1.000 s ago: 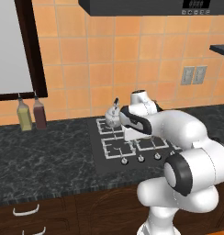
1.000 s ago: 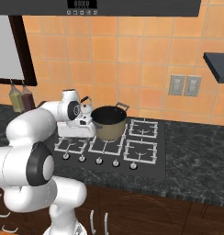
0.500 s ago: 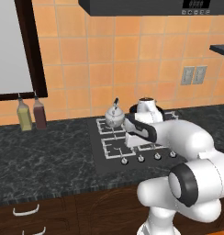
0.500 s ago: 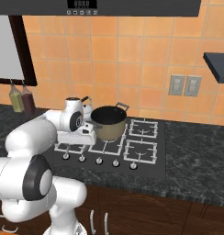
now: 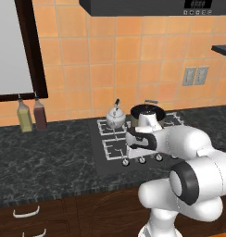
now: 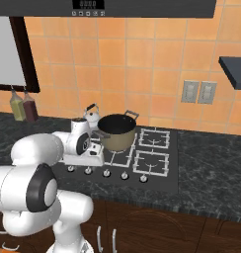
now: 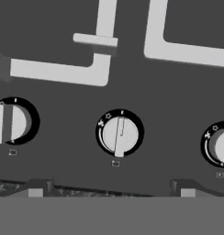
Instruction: Pick the kettle from the counter and place it on a stove burner. Then turn the burner on.
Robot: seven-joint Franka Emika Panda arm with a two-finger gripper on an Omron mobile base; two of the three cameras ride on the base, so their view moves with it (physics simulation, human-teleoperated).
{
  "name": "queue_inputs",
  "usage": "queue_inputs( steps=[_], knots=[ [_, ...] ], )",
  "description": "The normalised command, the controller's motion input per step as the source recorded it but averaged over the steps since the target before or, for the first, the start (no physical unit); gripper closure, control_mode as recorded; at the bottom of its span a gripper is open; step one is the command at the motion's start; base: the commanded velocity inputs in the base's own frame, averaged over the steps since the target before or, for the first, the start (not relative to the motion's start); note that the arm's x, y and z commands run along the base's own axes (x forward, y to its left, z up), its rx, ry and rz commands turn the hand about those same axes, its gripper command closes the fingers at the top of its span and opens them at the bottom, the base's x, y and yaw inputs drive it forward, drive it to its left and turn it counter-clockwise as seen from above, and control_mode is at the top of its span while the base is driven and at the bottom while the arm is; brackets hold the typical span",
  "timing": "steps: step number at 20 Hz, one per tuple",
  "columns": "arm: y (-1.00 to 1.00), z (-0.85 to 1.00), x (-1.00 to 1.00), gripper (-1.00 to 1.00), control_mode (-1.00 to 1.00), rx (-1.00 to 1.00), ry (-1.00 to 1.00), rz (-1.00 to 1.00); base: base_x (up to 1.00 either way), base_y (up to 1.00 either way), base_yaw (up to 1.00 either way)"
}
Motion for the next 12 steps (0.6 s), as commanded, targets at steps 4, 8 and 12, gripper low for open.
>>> queue_inputs(
  steps=[4,8,12],
  knots=[
    [0.00,-0.26,0.07,-1.00,-1.00,0.00,0.02,0.00,0.00,0.00,0.00],
    [0.00,-0.11,0.14,-1.00,-1.00,0.00,0.00,0.00,0.00,0.00,0.00],
    [0.00,0.00,0.13,-1.00,-1.00,0.00,0.00,0.00,0.00,0.00,0.00]
  ],
)
